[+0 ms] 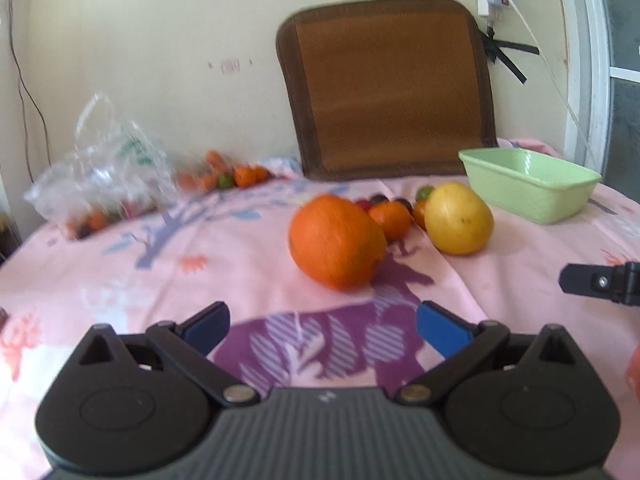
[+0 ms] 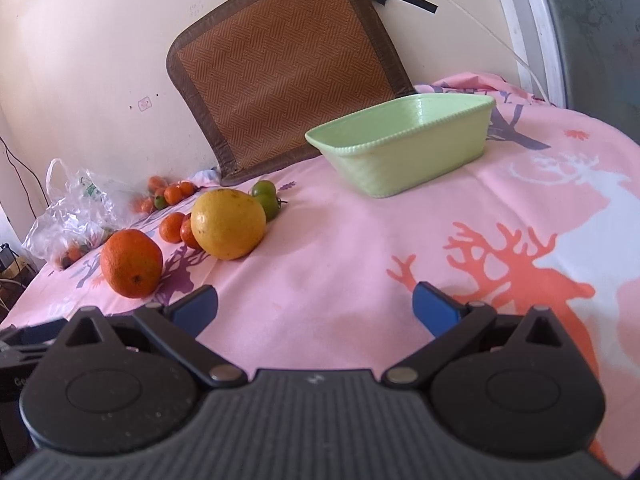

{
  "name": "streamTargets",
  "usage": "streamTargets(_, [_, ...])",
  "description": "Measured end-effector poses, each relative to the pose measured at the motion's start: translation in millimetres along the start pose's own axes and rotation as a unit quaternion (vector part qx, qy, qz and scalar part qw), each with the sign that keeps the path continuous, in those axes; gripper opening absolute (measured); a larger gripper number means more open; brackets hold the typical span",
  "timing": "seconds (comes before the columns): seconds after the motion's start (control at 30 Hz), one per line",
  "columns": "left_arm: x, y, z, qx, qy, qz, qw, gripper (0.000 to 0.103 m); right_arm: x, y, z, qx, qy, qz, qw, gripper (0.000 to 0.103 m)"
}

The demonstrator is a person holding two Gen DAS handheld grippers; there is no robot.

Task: Organize fruits
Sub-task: 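Move the right tool toward the yellow grapefruit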

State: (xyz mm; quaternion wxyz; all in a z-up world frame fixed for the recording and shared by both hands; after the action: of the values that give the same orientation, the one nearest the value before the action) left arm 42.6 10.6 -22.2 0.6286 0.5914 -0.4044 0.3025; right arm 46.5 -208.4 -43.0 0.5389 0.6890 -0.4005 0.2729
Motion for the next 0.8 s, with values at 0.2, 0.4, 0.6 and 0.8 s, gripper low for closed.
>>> streamTargets(0.2, [-1.4, -1.7, -8.5, 0.012, 0.003, 0.003, 0.9999, 0.103, -0.7, 0.4, -1.2, -0.001, 0.003, 0.0, 1.0, 0.103])
streamTargets(0.4, [-6.9, -3.1, -15.9, -0.017, 0.031, -0.004, 0.9994, 0.103, -2.3, 0.6, -1.8, -0.006, 0.016, -0.001, 1.0, 0.103])
streamTargets(0.6, [5.2, 7.3, -22.2, -0.012, 0.018, 0.031, 0.9993, 0.103, 4.8, 4.7, -9.1, 0.002, 0.041, 0.018, 0.999, 0.103])
streamTargets(0.8, [35.6, 17.5, -14.7, -0.072, 0.006, 0.071, 0.9949, 0.103, 20.9, 0.3, -41.3, 0.037, 0.144, 0.043, 0.988, 0.09])
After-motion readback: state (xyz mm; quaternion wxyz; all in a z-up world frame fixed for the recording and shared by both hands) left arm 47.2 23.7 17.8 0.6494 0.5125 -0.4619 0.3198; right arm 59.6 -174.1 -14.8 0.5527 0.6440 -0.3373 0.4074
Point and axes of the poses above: each gripper's, at about its wrist camera, not at the fingertips, and y roughly against the way its jaws point, z to its right, x to its top, the point moved 8 cm from there along -y, roughly the way its jaws point, and after that the axes turned 8 degrees about -x, right-handed, at the moved point
